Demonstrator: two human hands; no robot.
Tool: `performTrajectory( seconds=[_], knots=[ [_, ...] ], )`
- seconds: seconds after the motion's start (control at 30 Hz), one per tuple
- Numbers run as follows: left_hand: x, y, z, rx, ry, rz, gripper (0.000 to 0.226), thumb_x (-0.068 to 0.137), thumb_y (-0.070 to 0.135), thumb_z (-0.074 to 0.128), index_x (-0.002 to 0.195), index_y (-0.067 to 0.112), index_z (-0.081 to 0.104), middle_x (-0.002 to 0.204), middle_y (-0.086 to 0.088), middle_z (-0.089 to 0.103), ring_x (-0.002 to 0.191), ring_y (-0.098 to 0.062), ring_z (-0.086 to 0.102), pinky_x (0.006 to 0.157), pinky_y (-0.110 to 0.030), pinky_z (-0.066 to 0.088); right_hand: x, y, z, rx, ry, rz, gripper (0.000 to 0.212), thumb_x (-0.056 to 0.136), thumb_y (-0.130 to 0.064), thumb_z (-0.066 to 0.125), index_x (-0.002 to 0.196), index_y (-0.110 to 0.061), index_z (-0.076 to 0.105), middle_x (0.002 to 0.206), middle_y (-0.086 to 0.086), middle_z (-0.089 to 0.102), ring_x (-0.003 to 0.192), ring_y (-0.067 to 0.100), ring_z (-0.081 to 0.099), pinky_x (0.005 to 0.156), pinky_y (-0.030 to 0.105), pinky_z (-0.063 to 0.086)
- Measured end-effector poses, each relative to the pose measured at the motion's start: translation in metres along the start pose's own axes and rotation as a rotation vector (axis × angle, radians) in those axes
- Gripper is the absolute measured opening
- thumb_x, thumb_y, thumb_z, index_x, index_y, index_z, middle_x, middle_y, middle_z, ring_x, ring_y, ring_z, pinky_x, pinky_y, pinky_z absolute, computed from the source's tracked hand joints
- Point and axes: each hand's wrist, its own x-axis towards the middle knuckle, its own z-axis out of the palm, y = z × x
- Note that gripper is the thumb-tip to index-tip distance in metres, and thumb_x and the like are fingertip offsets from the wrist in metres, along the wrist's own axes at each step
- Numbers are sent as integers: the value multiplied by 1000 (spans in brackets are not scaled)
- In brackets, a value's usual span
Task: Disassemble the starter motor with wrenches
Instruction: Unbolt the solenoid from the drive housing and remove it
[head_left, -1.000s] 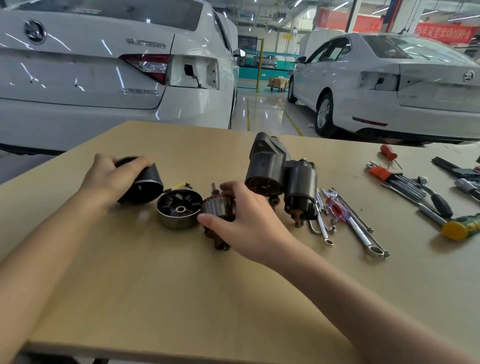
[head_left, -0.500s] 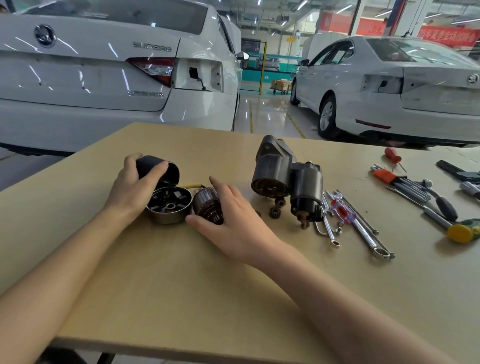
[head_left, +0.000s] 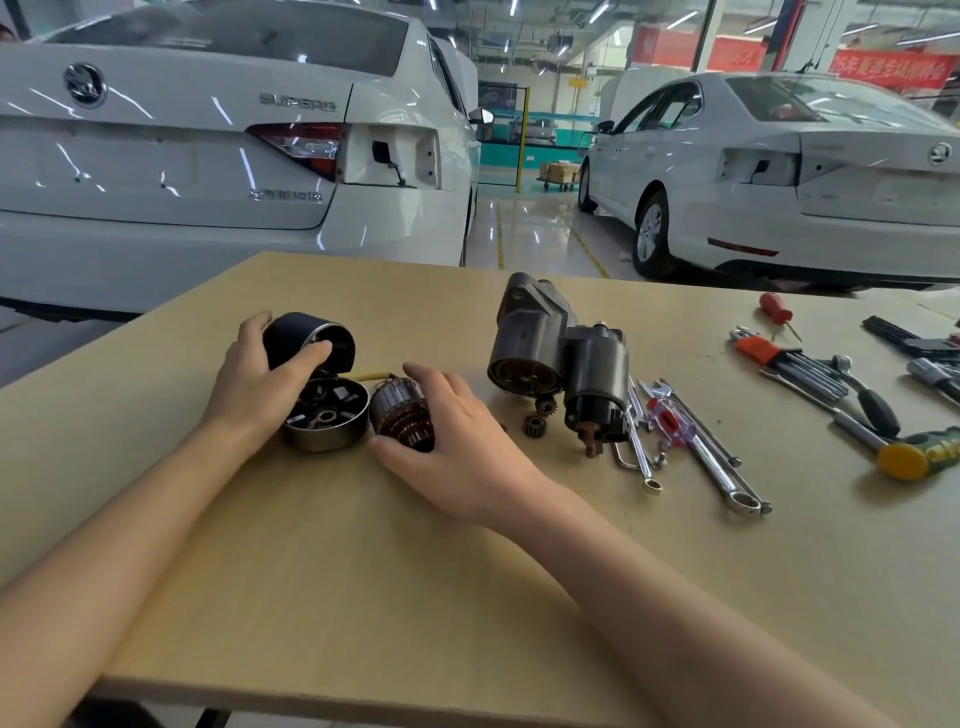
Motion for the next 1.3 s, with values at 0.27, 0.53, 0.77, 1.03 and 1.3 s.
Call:
performTrajectory(
  seconds=[0.27,0.53,0.77,1.03,1.3],
  knots=[
    [1,1,1,-14,35,37,58,90,27,67,142,18,43,137,-8,52,123,-25,49,99,-31,36,0,-1,1,-8,-5,-6,72,91,-42,57,150,-21,21,148,2,33,135,16,32,95,18,23],
    [8,0,-11,64,145,278,39,83,11,75,121,10,64,120,-10,65,105,-22,59,88,-32,44,0,0,1,-23,-15,-3,73,91,-42,57,150,-19,21,146,3,34,134,18,34,94,20,26],
    [15,-3,-31,241,207,383,52,69,-2,82,118,12,68,118,-14,65,111,-33,56,96,-34,40,0,-1,3,-23,-3,1,71,91,-42,57,149,-21,22,144,3,35,131,19,36,93,21,27],
    [12,-10,-27,528,-6,602,67,60,-14,81,122,2,63,113,-21,59,109,-39,47,94,-47,38,-1,0,2,-37,-1,6,71,90,-41,57,149,-21,21,144,4,36,130,21,37,95,24,29],
    [13,-16,-29,383,-29,506,71,69,-6,81,133,10,53,121,-10,60,109,-24,50,95,-27,32,-1,3,2,-32,3,4,73,91,-40,57,149,-20,20,145,4,34,132,21,36,96,22,28]
  ],
)
